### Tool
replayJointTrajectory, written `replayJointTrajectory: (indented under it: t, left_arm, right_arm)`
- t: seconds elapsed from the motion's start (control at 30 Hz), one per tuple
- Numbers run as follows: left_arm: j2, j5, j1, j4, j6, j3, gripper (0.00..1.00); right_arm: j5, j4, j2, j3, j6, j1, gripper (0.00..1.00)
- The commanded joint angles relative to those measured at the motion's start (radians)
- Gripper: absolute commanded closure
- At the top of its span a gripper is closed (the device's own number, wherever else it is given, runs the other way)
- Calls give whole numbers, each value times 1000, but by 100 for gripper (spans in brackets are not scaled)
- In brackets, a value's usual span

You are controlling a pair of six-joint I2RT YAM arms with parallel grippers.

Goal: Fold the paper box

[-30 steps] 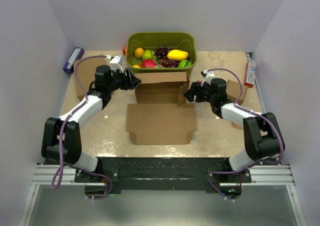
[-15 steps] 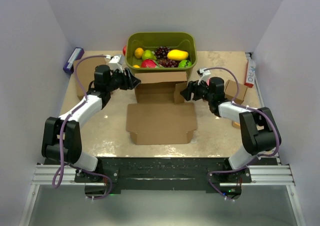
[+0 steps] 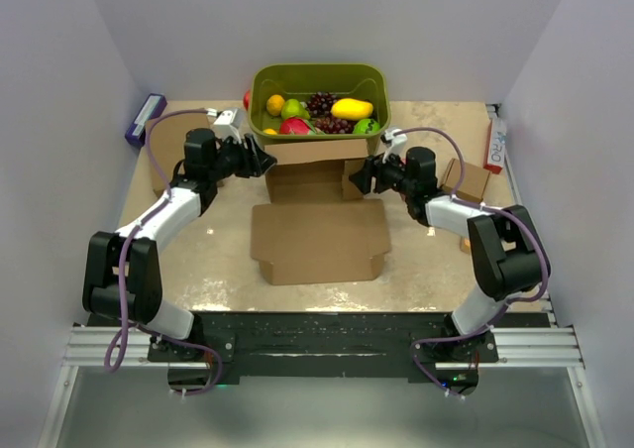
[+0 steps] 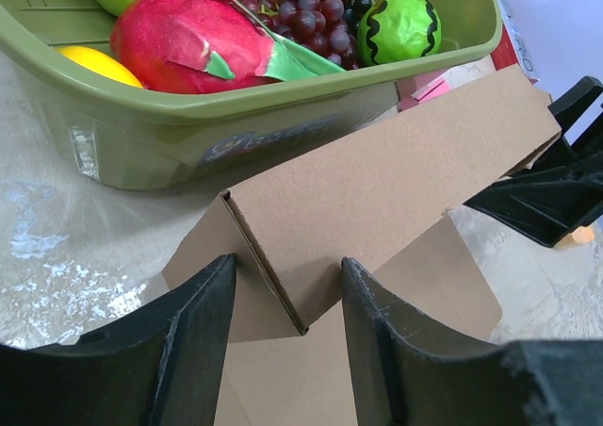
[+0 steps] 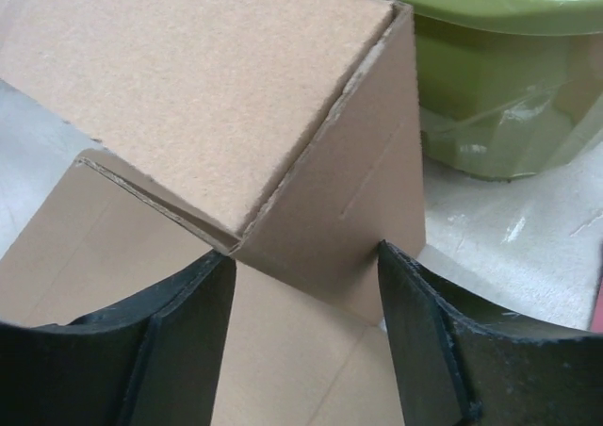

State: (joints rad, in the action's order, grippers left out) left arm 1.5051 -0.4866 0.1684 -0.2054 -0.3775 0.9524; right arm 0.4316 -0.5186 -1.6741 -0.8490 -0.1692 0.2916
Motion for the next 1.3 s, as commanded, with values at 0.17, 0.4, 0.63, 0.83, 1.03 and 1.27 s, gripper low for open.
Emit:
replayJointTrajectory:
  t: [0.17, 0.4, 0.63, 0.83, 1.03, 1.27]
  left_arm:
    - [17, -27, -7, 8, 22, 23, 48]
    - [18, -43, -7, -6, 8, 16, 49]
    - [18, -52, -7, -14, 0, 11, 50]
    - [15, -61, -7, -26, -11, 3, 50]
    - [12, -75, -6, -42, -27, -6, 50]
    - [10, -93, -6, -60, -40, -12, 50]
  right_arm:
    - [-80, -109, -21, -33, 8, 26, 55]
    - [-109, -167, -27, -27, -44, 40, 62]
    - [-263, -153, -21, -16, -55, 83, 71]
    - [-373, -201, -10, 11, -93, 110, 74]
    - [-516, -210, -12, 7, -158, 147, 78]
    - [-678, -137, -44, -41, -147, 196, 85]
